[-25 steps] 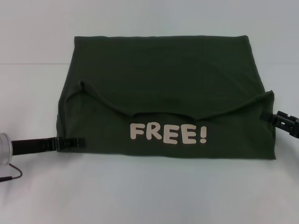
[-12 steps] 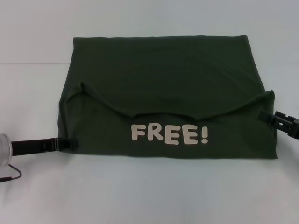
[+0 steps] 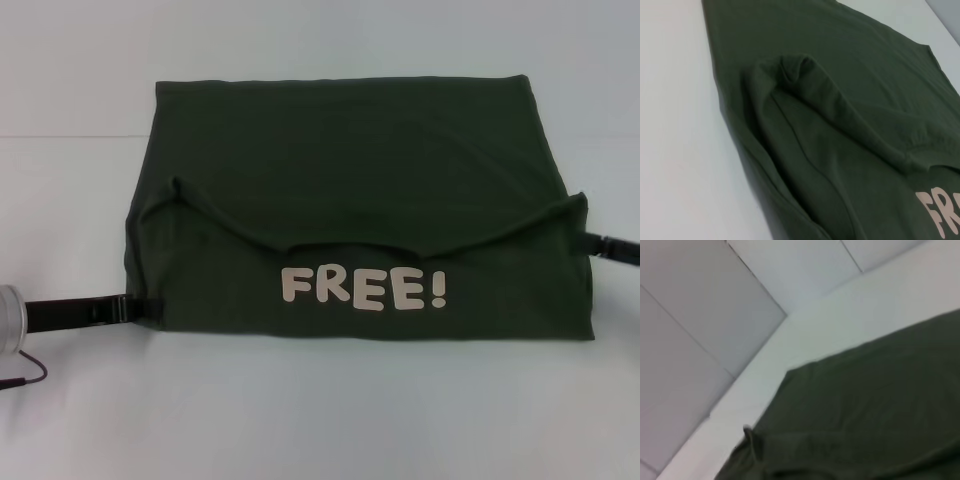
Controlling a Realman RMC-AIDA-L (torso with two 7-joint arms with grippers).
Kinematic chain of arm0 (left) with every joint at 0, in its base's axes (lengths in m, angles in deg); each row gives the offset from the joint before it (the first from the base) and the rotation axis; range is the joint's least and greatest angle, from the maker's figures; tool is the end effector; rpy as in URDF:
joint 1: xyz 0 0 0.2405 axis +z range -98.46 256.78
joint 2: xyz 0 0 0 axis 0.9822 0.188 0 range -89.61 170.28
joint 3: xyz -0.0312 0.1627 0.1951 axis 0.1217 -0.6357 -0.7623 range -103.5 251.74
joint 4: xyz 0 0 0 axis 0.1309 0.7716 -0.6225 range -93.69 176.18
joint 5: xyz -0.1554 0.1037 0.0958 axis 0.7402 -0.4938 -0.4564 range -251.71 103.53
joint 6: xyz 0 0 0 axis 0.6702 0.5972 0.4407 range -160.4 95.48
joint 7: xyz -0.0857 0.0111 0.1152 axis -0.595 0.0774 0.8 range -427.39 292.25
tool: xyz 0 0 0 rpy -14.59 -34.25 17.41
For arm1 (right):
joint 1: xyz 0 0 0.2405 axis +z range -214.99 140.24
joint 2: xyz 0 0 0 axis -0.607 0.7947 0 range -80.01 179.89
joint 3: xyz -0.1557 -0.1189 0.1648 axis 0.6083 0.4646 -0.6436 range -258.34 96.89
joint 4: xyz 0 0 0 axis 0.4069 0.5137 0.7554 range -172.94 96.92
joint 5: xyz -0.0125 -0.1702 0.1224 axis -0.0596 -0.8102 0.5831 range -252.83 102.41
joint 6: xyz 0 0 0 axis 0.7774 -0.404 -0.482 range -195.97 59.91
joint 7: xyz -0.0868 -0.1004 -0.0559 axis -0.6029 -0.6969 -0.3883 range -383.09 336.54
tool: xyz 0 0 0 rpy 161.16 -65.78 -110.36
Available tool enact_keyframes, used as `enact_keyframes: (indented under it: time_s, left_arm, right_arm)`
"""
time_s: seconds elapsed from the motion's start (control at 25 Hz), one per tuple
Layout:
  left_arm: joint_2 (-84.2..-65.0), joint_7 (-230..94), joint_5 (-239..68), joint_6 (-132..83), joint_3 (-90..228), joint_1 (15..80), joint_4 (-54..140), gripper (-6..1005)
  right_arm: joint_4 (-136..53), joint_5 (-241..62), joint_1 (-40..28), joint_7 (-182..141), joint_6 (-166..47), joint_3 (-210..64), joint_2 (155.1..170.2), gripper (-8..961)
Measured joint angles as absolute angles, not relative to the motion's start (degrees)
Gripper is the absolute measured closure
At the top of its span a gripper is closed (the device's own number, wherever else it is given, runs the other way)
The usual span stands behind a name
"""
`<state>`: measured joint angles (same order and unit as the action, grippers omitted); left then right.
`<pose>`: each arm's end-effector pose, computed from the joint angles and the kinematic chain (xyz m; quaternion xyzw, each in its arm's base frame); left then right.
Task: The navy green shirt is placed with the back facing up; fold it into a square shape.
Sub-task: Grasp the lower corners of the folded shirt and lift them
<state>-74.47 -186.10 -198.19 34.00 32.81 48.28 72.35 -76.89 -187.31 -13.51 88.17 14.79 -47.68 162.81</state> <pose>-0.3343 0.3531 0.0065 -0.7832 -0.5668 -0.1430 0.2119 0.3310 0.3282 0.0706 -0.7852 0.5106 0.2808 0.2095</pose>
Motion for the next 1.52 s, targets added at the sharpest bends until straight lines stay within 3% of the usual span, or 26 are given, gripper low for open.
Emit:
enact_keyframes:
  time_s: [0.24, 0.36, 0.72, 1.52]
  left_arm:
    - [-74.44, -186.04, -198.19, 34.20, 32.80, 48.22, 72.30, 960]
    - [-74.44, -185.89, -198.19, 34.22, 32.72, 48.14, 72.30, 960]
    - [-74.50, -185.78, -198.26, 34.26, 32.11, 48.01, 72.44, 960]
    - [-74.50, -185.78, -198.28, 34.85, 32.11, 47.77, 72.54, 960]
  right_arm:
    - [-84.47, -205.69, -7.19, 115.13, 20.18, -45.46, 157.34, 11]
    - [-84.24, -214.94, -2.64, 120.88, 21.77, -45.27, 156.37, 11]
    - [-78.60, -225.24, 5.01, 122.84, 17.39, -43.80, 158.53, 11]
    - [-75.89, -225.28, 4.98, 122.02, 9.59, -40.47, 161.99, 22]
